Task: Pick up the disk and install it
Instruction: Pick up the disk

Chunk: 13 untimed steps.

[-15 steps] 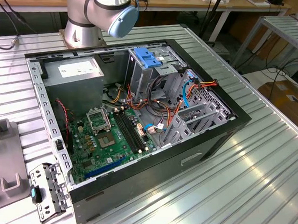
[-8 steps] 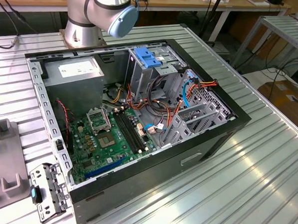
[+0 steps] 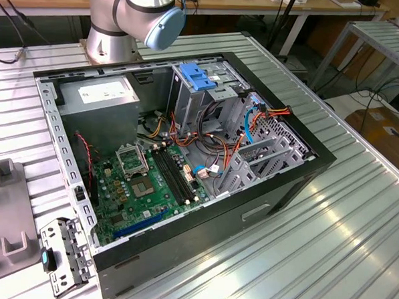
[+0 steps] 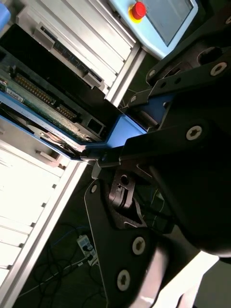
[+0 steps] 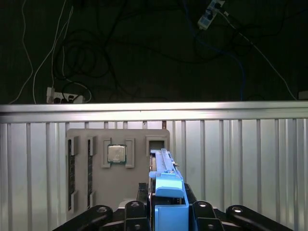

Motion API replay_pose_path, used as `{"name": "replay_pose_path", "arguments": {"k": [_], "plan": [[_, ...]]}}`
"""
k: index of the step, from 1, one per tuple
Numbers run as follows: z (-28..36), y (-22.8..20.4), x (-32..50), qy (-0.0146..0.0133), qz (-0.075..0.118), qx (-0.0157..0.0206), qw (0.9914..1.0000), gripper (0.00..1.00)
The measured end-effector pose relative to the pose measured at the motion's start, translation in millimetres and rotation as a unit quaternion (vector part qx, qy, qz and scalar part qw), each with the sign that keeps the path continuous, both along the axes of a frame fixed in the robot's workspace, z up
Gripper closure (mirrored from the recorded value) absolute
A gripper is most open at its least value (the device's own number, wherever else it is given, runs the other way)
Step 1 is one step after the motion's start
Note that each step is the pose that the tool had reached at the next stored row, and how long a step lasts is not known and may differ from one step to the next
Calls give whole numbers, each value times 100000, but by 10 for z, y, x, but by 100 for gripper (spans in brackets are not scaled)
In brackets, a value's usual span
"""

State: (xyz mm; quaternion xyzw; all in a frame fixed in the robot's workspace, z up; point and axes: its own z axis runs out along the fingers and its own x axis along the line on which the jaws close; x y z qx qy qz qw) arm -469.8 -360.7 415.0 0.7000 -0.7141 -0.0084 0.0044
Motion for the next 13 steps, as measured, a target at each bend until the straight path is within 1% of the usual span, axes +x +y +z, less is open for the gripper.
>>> {"name": "replay_pose_path", "arguments": {"k": [4,11,13], "plan": [[38,0,0,1,-1,-2,100000,63],[82,0,0,1,1,0,100000,63],[109,0,0,0,0,0,100000,63]]}}
